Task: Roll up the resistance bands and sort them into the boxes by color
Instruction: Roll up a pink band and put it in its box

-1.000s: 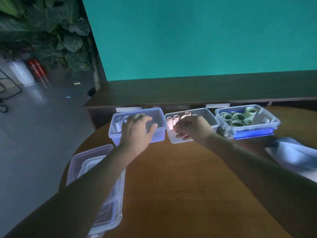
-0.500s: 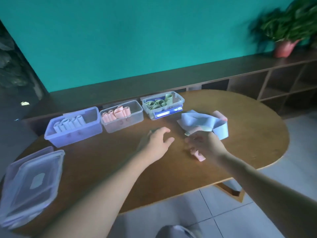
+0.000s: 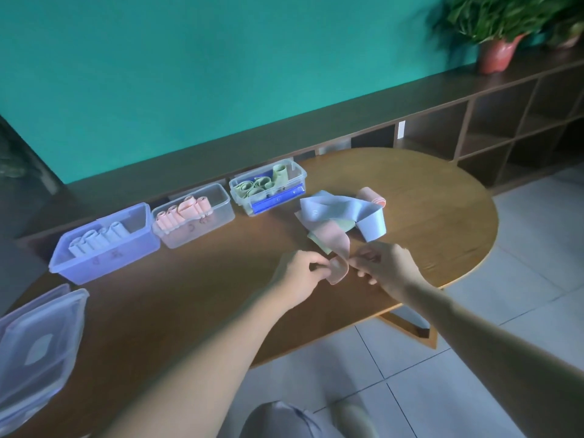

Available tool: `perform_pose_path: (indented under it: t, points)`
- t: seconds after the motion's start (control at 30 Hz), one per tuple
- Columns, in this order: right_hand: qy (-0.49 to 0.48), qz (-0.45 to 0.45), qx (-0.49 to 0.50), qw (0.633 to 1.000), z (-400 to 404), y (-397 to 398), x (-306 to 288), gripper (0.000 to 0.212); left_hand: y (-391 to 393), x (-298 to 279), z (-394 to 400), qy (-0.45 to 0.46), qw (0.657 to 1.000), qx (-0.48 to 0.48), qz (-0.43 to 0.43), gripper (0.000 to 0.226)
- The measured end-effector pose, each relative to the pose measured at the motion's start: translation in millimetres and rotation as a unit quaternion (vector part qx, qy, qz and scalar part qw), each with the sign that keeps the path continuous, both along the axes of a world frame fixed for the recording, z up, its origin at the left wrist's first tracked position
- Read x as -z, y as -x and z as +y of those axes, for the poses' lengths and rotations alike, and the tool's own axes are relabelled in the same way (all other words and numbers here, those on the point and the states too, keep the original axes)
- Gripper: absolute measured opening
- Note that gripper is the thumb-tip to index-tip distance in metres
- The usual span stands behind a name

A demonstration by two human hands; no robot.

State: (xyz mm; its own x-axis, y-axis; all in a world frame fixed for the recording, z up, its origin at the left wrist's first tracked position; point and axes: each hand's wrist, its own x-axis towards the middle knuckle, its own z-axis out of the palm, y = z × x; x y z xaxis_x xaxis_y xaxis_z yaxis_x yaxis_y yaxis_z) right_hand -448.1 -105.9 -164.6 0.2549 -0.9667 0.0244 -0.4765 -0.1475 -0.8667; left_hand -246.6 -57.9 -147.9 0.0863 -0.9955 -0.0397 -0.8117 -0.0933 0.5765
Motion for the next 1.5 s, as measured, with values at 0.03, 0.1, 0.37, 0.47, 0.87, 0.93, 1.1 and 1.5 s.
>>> perform_pose_path:
  t: [0.03, 0.1, 0.37, 0.47, 0.87, 0.93, 1.1, 1.5]
  points:
    - [-0.007, -0.002, -0.005, 1.0, -1, -1, -1, 0.007, 0, 1, -1, -0.003, 1.0, -0.006, 0.01, 0.019]
    - [-0.011, -0.004, -0.012, 1.0, -1, -3, -2, 0.007, 0, 3, -2, -0.009, 0.999, -0.026, 0.02, 0.016]
    - [-0.003, 0.0, -0.03, 1.0, 15, -13, -12, 0.007, -7, -10, 9, 0.0, 0.995, -0.073, 0.061, 0.011]
    - [0.001, -0.007, -0.035, 0.999, 24, -21, -20, 0.016, -12, -22, 13, 0.015, 0.992, -0.083, 0.099, 0.014]
    - [0.096, -0.113, -0.035, 0.988, 57, -67, -101, 0.01, -55, -127, 51, 0.162, 0.931, -0.167, 0.281, 0.02]
    - [0.109, -0.122, -0.051, 0.985, 62, -81, -123, 0.009, -67, -147, 59, 0.189, 0.921, -0.181, 0.288, 0.023]
    - [0.175, -0.111, -0.129, 0.97, 83, -128, -174, 0.019, -95, -184, 88, 0.245, 0.9, -0.207, 0.297, 0.028]
    - [0.175, -0.154, -0.213, 0.949, 116, -220, -222, 0.009, -174, -223, 150, 0.252, 0.909, -0.194, 0.271, 0.015]
